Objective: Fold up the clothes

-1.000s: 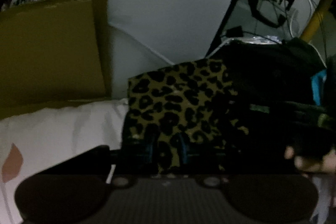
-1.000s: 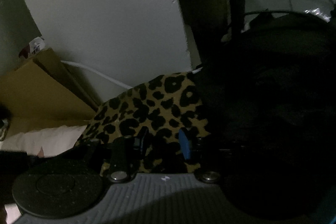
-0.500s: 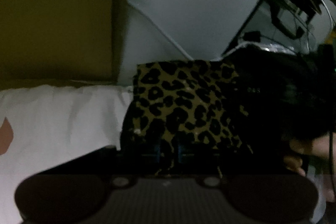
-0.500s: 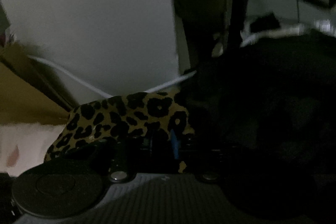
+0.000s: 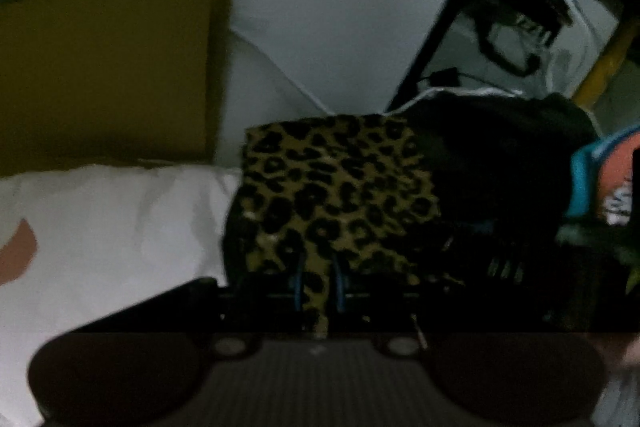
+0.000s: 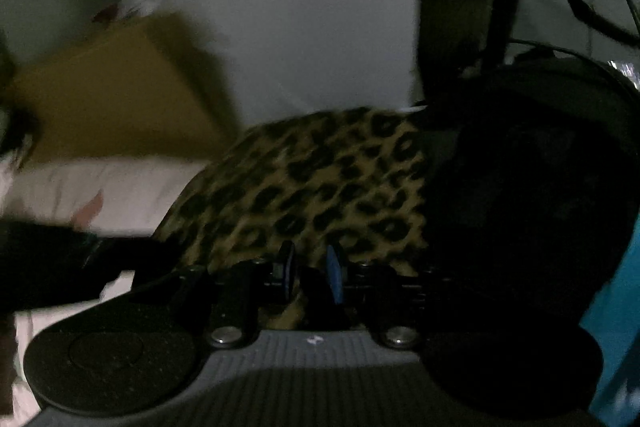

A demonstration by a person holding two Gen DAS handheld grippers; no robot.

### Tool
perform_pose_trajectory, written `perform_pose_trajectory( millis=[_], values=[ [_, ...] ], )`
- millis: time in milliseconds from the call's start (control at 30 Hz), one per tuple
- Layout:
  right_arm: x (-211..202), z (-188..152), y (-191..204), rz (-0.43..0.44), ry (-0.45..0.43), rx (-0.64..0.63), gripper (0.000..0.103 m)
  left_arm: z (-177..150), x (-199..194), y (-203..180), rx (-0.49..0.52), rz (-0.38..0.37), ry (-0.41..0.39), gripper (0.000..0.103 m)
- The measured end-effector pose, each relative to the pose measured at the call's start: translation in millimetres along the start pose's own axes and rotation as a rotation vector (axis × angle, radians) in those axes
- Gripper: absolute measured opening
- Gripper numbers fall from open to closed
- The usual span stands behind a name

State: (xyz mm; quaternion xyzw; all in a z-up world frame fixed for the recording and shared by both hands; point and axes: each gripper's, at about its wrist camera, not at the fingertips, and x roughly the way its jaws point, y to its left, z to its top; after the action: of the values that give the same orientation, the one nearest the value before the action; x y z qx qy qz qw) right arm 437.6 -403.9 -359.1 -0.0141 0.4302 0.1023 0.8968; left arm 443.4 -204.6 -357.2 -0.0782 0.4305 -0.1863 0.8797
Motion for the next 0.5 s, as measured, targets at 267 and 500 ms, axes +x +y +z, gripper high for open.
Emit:
perform_pose_trajectory(
  millis=[267,500],
  values=[
    [-15.0,-57.7,4.9,-0.041,0.075,-0.014,0.026,-28.0,4.2,2.6,0.062,0.040,0.113,0.028],
    [-30.5,-93.1,-5.2,-0.054,0.103,0.041,0.026,-43.3,-5.4,28.0,0.135,0.090,0.187,0.033]
  ],
)
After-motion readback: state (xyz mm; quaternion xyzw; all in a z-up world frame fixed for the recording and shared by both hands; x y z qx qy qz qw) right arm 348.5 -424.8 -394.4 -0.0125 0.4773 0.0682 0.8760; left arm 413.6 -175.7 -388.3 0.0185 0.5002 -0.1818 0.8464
